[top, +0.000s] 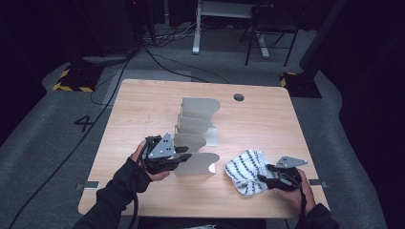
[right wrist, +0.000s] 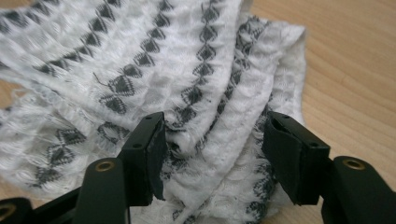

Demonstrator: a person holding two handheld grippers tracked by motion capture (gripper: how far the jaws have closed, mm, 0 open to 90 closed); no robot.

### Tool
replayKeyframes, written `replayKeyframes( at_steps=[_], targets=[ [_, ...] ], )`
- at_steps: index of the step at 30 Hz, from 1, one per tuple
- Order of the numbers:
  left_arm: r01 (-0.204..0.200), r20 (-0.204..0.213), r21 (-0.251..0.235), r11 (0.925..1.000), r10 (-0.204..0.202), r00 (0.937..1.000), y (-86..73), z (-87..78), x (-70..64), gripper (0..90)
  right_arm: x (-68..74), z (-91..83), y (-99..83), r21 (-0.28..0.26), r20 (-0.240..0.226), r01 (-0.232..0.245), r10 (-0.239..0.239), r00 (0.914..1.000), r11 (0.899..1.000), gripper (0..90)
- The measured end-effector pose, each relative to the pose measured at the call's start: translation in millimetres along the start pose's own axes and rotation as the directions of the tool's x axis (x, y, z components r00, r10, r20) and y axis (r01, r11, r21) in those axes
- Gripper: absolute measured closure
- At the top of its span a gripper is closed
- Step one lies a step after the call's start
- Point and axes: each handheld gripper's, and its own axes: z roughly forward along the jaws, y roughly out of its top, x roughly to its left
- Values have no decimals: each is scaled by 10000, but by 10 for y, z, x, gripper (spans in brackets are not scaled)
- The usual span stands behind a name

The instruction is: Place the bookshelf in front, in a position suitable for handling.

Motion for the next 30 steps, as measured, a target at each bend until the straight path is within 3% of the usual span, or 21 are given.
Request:
replayKeyframes(
  at_steps=[5, 10, 12, 15, 20, 23, 25, 27, 30],
  targets=[
    [-5, -281, 76, 10000, 7, 9996, -23, -39, -36, 709, 7, -94, 71, -674, 47, -83, 86, 10000, 9977, 393],
    [180, -545, -117, 9998, -186, 9983, -45, -83, -60, 654, 20, -195, 223, -1321, 66, 151, -143, 9999, 9911, 385],
    [148, -931, -163, 9998, -163, 9955, -34, -131, -83, 609, 36, -225, 314, -1596, 71, 342, -335, 9994, 9866, 389],
    [482, -1283, -445, 9978, -536, 9903, -28, -221, -102, 533, 67, -237, 455, -1832, 28, 636, -642, 9979, 9810, 393],
    [589, -2046, -209, 9980, -619, 9769, -109, -260, -169, 375, 92, -189, 678, -2011, 61, 1281, -1295, 9916, 9712, 410],
    [1008, -2146, -318, 9944, -1053, 9710, -202, -263, -181, 327, 100, -154, 828, -2299, -92, 1385, -1445, 9895, 9633, 421],
    [1096, -2118, -228, 9937, -1120, 9709, -229, -253, -187, 318, 107, -123, 890, -2379, -130, 1437, -1511, 9884, 9606, 435],
    [1131, -2265, -19, 9936, -1106, 9677, -302, -212, -200, 302, 125, -41, 997, -2430, -267, 1635, -1751, 9842, 9561, 472],
    [1488, -2145, -31, 9889, -1460, 9657, -408, -145, -187, 296, 186, 84, 1145, -2429, -596, 1942, -2145, 9749, 9504, 516]
  ],
)
